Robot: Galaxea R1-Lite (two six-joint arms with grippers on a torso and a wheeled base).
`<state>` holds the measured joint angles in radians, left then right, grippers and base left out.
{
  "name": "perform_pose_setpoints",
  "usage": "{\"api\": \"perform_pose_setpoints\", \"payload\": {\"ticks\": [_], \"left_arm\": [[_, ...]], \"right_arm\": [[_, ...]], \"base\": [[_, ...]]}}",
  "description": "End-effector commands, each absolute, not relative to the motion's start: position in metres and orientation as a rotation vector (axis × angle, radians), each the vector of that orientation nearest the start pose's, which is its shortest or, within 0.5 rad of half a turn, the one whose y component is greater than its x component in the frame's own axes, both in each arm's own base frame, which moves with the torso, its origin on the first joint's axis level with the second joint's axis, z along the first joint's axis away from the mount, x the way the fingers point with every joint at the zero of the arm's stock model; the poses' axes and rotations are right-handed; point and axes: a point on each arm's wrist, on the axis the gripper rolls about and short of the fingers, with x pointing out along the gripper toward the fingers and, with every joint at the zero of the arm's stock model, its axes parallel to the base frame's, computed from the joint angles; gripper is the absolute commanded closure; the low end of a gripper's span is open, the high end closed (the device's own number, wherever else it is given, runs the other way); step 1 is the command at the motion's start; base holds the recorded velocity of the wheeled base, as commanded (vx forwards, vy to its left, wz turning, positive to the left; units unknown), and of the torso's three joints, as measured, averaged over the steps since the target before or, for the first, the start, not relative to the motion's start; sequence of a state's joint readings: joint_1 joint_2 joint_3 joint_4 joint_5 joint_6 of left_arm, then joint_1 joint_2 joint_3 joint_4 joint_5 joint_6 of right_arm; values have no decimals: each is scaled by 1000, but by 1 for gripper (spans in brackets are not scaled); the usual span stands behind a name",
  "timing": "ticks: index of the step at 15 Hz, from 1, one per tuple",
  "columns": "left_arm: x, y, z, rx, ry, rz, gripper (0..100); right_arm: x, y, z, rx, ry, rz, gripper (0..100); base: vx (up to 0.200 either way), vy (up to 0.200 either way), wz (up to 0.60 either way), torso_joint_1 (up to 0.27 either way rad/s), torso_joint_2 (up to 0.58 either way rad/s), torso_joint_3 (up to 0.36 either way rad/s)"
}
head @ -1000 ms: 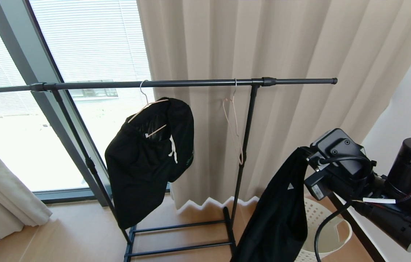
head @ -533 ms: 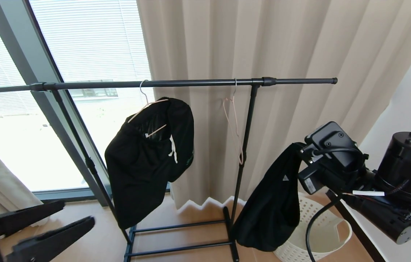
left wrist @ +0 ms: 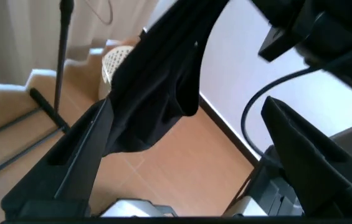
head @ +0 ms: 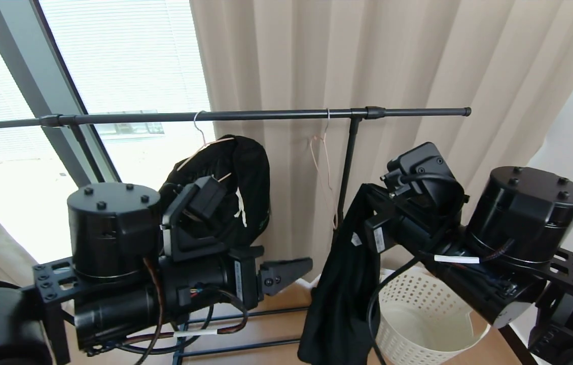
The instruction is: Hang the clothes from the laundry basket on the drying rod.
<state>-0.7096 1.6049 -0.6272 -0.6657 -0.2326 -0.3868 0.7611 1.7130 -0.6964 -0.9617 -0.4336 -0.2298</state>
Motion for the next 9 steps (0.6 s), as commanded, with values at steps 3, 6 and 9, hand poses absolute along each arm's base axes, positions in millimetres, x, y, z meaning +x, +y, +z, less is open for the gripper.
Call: {"api": "perform_pose_setpoints", "payload": {"ticks": [3,6,9], "left_arm": [[206,-202,113,-241,628,-816,0],[218,-215,97,-240,542,-673,0],[222,-220,95,-237,502,-615,0]], "right_arm": [[236,226,171,-172,19,355,100],[230,232,173,-150,14,378,100],[224,238,174,-134,16,400,100]], "base": [[0,0,0,0,0,0],[0,0,0,0,0,0],[0,0,0,0,0,0]]}}
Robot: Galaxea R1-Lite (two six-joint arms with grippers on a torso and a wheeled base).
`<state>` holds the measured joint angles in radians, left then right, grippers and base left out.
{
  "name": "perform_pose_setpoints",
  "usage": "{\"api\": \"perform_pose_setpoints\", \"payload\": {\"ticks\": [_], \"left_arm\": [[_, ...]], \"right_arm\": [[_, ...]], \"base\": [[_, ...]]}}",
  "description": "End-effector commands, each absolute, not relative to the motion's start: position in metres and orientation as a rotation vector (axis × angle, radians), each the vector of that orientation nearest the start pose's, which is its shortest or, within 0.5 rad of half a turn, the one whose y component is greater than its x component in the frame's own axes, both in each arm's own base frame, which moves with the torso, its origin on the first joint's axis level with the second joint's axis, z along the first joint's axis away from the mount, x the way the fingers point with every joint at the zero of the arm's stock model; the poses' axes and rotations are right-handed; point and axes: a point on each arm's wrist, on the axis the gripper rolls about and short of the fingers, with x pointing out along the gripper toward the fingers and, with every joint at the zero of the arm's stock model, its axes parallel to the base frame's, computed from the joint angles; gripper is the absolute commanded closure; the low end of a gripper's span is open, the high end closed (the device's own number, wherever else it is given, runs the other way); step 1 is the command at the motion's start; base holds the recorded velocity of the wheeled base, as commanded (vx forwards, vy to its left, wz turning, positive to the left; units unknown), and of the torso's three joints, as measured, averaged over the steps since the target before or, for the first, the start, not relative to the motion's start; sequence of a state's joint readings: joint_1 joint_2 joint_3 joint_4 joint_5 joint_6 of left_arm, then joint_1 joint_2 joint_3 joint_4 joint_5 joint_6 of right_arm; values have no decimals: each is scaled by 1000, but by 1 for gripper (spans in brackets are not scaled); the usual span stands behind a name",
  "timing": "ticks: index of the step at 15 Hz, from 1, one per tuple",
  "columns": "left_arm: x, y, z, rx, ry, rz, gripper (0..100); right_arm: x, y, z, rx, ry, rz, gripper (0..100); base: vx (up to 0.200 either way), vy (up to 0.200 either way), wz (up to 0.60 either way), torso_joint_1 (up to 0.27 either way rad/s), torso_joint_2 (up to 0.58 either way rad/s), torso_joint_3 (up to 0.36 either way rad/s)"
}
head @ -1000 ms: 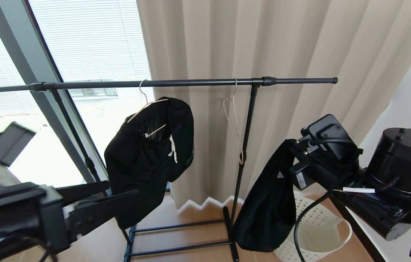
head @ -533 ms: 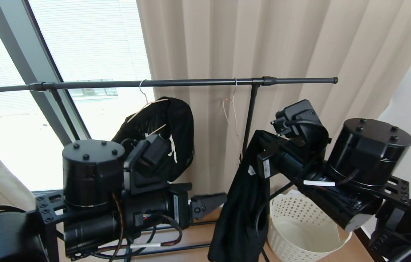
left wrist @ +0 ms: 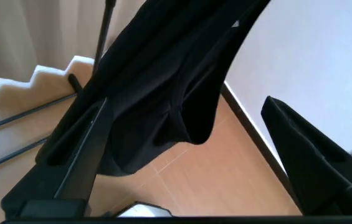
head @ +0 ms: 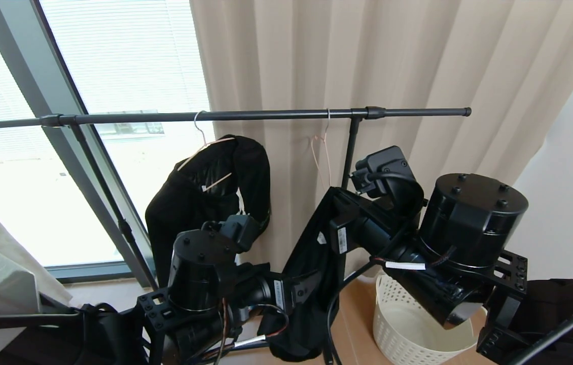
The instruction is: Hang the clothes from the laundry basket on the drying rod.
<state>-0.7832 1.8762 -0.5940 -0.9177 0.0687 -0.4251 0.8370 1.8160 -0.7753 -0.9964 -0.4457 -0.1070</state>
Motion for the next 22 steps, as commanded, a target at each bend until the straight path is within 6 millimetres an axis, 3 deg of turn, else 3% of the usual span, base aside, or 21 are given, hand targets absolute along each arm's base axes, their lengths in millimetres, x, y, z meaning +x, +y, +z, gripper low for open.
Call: {"api": "perform_pose_setpoints", "payload": {"ticks": [1,5,19,22], "left_arm": [[224,-222,94,-234,496,-592,0],[233,-246,83,-238,468,-500,0],[225,-256,71,-187,453,-452,0],[228,-256,61,-111,436,-371,0]], "right_arm": [[223,239,173,-135,16,408,100],[221,241,173,-135,16,410,100],[211,239,182,-116,-6,375,100],[212,239,183,-117,-6,358,100]], "base": [[0,0,0,0,0,0],[0,0,0,0,0,0],[0,0,0,0,0,0],[0,0,0,0,0,0]]}}
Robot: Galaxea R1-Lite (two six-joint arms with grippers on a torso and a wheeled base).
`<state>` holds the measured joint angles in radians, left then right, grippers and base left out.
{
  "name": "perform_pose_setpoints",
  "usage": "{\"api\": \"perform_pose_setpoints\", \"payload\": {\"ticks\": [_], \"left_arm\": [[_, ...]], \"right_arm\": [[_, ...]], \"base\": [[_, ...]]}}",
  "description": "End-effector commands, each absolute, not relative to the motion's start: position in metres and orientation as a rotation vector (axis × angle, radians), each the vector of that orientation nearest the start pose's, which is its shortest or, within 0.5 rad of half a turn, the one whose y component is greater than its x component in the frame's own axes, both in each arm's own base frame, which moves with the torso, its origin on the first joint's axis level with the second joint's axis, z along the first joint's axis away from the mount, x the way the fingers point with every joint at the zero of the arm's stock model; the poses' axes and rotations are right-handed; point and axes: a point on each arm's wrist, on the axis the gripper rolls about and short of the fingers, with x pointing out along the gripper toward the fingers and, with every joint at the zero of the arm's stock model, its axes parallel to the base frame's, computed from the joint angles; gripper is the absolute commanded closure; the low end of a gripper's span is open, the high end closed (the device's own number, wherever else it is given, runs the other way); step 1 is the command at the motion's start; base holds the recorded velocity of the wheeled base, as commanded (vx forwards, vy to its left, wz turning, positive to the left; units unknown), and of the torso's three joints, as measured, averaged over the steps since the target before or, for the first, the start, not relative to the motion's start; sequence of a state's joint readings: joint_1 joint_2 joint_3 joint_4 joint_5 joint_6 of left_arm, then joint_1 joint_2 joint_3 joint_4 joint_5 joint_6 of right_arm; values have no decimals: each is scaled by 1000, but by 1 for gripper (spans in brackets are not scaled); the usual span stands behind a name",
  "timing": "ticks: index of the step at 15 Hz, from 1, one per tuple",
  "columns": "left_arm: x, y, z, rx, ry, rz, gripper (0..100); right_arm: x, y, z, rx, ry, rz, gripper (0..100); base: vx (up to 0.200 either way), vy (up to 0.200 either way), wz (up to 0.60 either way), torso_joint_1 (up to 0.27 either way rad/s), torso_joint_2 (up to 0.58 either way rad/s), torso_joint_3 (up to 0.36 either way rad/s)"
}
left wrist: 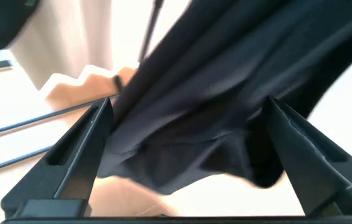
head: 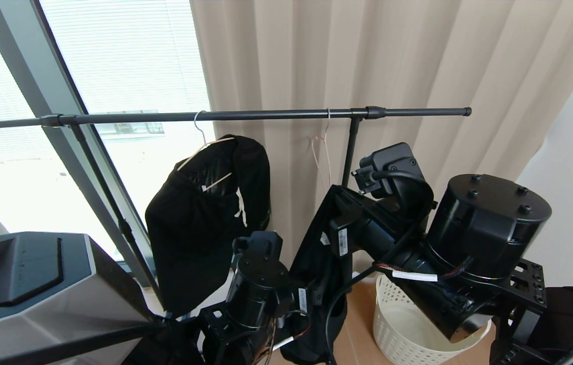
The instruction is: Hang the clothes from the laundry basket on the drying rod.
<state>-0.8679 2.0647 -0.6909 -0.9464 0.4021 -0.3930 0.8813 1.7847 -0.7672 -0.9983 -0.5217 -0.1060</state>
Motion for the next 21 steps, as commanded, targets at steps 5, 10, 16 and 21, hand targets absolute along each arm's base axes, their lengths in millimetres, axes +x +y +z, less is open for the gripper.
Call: {"api": "perform_pose_setpoints", "payload": {"ticks": [5,10,16,21], "left_arm": [[228,-255,63,-60,402,-317,0],[229,-251,63,-61,396,-295,0],[231,-251,64,-73,382,-294,100],[236,-244,73,-92,357,-277,100]], "right_arm": [[220,232,185,-111,-11,314,100],[226,224,187,-108,-14,284,100],[224,222,190,-102,-21,285,100],[233,210,191,-103,-22,237,100]], "base": [[0,0,0,0,0,0],[0,0,0,0,0,0],[0,0,0,0,0,0],[0,0,0,0,0,0]]}}
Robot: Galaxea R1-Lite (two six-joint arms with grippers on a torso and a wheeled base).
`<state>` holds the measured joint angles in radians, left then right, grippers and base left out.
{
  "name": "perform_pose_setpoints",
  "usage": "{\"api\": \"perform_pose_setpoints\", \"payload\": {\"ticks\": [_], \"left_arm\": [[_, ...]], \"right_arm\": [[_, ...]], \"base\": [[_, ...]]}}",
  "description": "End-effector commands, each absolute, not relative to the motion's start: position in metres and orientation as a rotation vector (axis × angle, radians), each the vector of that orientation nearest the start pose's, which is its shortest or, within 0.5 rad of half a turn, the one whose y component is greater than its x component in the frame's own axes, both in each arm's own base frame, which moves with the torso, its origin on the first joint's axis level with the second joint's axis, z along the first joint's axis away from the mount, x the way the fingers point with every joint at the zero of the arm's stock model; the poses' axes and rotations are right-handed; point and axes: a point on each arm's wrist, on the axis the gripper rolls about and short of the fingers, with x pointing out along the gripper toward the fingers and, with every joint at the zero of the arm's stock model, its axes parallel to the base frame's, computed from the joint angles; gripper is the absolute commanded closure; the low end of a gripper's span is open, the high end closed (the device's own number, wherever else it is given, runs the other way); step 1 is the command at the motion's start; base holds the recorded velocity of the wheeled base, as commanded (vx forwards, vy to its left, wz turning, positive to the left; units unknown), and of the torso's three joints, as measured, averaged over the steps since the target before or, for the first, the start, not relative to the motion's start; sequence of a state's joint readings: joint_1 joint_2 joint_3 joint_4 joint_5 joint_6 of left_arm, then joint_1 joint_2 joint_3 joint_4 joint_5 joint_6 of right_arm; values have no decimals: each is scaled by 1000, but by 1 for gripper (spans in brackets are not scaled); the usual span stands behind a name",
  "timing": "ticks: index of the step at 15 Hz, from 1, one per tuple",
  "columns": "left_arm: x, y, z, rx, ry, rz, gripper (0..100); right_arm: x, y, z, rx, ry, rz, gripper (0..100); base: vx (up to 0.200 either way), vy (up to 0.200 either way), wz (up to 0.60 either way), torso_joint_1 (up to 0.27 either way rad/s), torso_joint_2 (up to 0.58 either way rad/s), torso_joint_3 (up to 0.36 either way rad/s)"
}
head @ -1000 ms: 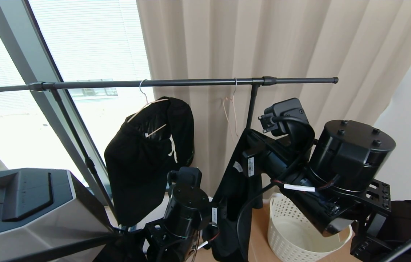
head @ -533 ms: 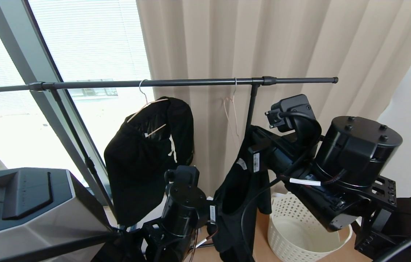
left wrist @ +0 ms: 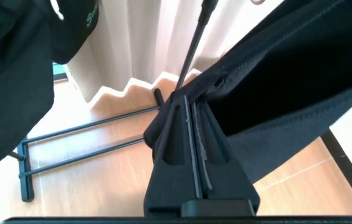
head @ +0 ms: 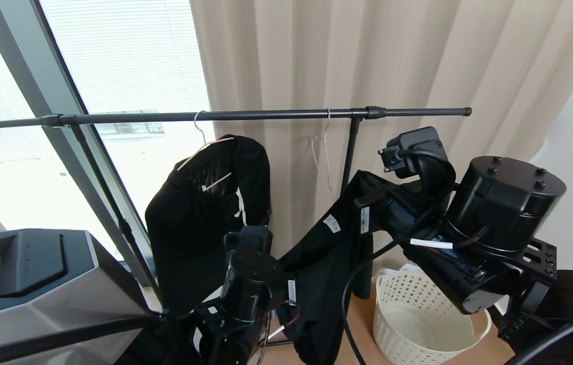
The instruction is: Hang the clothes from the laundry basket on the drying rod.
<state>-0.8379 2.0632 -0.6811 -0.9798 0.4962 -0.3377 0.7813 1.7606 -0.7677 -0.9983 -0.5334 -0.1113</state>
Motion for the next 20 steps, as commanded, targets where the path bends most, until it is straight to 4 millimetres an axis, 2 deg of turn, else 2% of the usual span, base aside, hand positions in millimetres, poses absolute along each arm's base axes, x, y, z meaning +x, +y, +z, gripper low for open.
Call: {"api": "perform_pose_setpoints", "payload": {"ticks": [1,2,4,6,9,10,12,13,14,18,20], "left_arm": [[237,-243,76,-96,350,-275,100],[240,-236,88,-92,318,-264,100],[246,-228,115,-68,239,-262,100],[259,-223,138,19,190,-241,100],[264,-223,166,69,246,-232,100],[264,-223,166,70,247,-232,100],[267,-226,188,108,308,-267,100],[267,-226,188,108,308,-267,100],[267,-229,205,142,379,-307,100],[262,-228,210,145,422,-396,100],[264,-231,219,126,398,-418,100]], "right_arm": [[234,205,193,-112,-20,220,100],[234,190,193,-183,-19,193,100],[229,177,188,-288,-7,181,100],[227,173,180,-348,18,178,100],[224,170,172,-433,37,183,100],[223,170,172,-435,38,184,100],[220,161,161,-550,98,182,100],[220,161,161,-550,98,182,100],[219,156,166,-542,88,169,100],[219,151,165,-554,104,151,100],[210,145,164,-586,115,161,100]], "base": [[0,0,0,0,0,0],[0,0,0,0,0,0],[0,0,0,0,0,0],[0,0,0,0,0,0],[0,0,0,0,0,0],[0,0,0,0,0,0],[0,0,0,0,0,0],[0,0,0,0,0,0],[0,0,0,0,0,0],[0,0,0,0,0,0],[0,0,0,0,0,0]]}}
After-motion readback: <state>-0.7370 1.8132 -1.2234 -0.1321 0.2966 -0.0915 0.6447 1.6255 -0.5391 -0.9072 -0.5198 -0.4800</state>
